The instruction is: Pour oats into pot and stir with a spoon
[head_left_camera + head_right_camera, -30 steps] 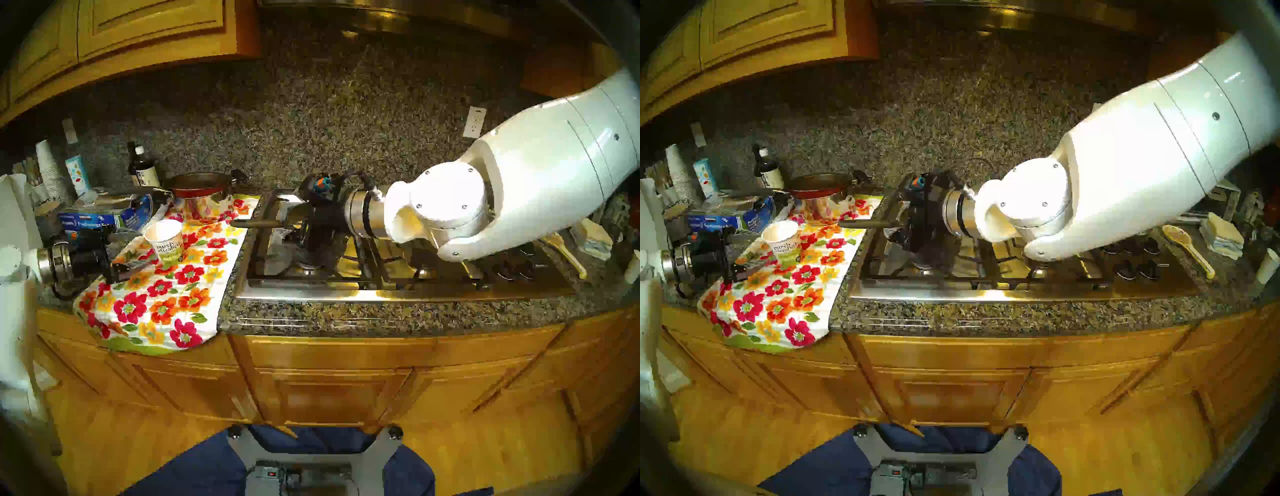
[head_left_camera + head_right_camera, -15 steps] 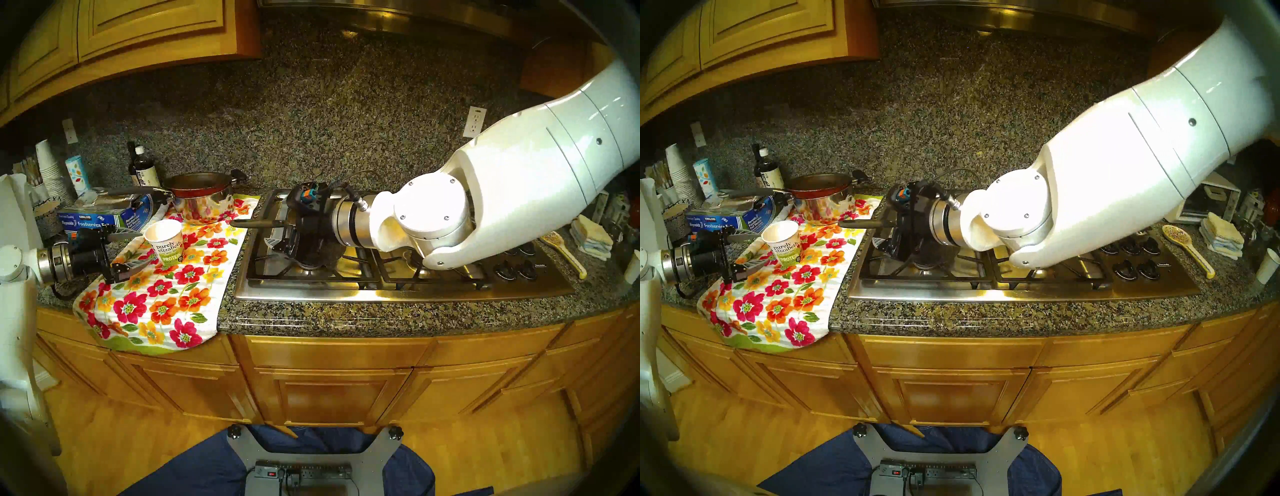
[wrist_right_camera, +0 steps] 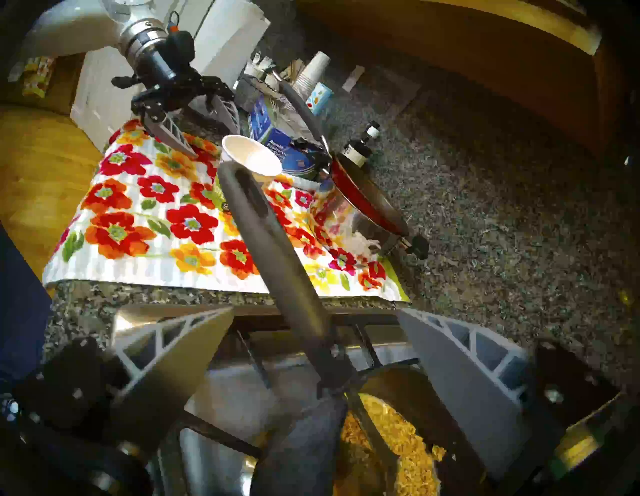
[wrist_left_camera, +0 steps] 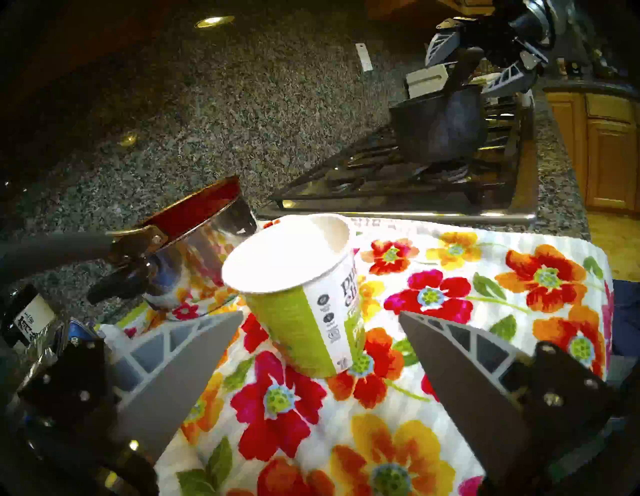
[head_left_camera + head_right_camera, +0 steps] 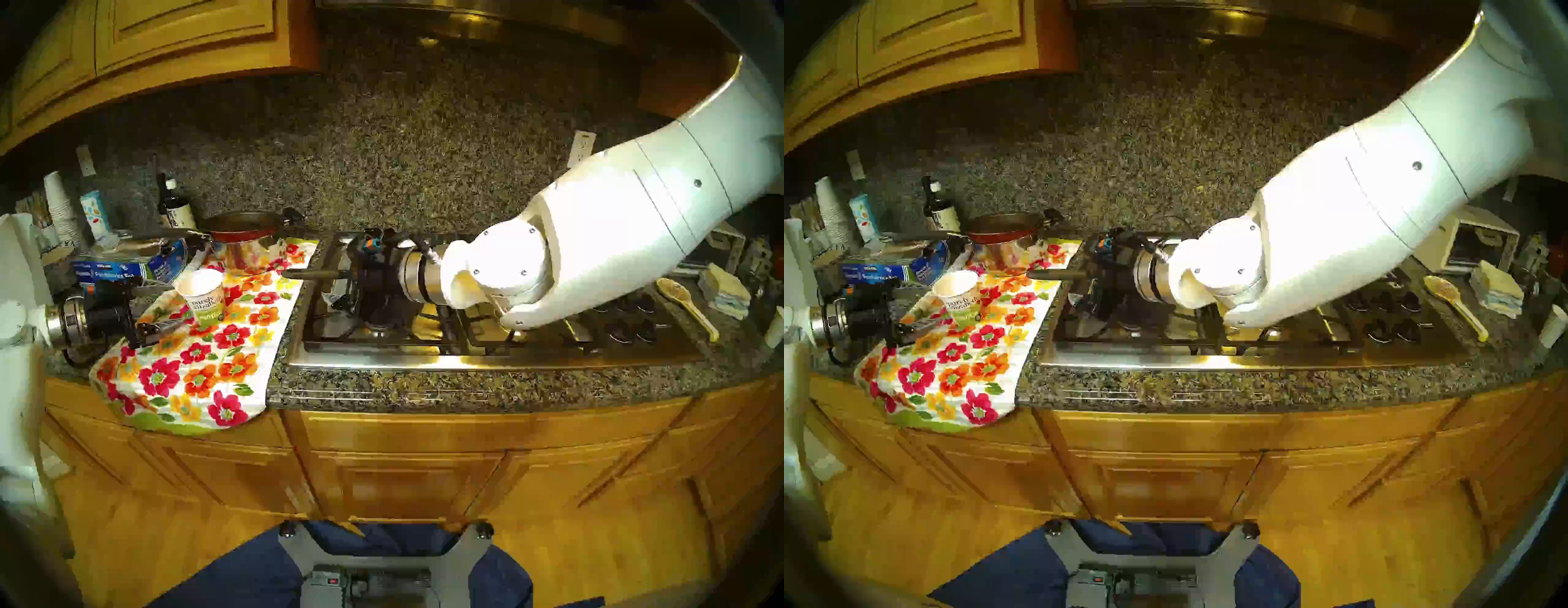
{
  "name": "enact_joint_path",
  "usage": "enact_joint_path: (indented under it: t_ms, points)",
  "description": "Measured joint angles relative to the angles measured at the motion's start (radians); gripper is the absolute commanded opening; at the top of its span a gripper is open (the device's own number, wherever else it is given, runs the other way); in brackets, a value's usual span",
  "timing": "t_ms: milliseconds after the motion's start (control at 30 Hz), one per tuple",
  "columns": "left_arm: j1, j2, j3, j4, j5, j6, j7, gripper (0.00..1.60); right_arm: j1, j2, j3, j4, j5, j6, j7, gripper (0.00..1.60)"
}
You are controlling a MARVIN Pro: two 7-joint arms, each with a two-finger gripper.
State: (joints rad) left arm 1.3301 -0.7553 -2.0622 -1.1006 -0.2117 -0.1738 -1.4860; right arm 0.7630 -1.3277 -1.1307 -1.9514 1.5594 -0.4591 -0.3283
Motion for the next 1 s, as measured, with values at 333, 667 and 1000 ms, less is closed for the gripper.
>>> enact_joint_path:
  t_ms: [333, 667, 1000]
  points:
    - [0.001, 0.002, 0.002, 0.0, -0.002, 0.0, 0.0, 1.6, -0.049, -0.021, 0.0, 0.065, -0.012, -0.015, 0.004, 1.6]
    - [0.002, 0.003, 0.003, 0.0, -0.004, -0.001, 0.0, 1.6, -0.074, -0.027, 0.001, 0.116, -0.015, -0.026, 0.021, 0.0]
    - [0.003, 0.004, 0.005, 0.001, -0.007, -0.001, 0.0, 1.6, -0.075, -0.025, 0.002, 0.132, -0.02, -0.035, 0.053, 0.0]
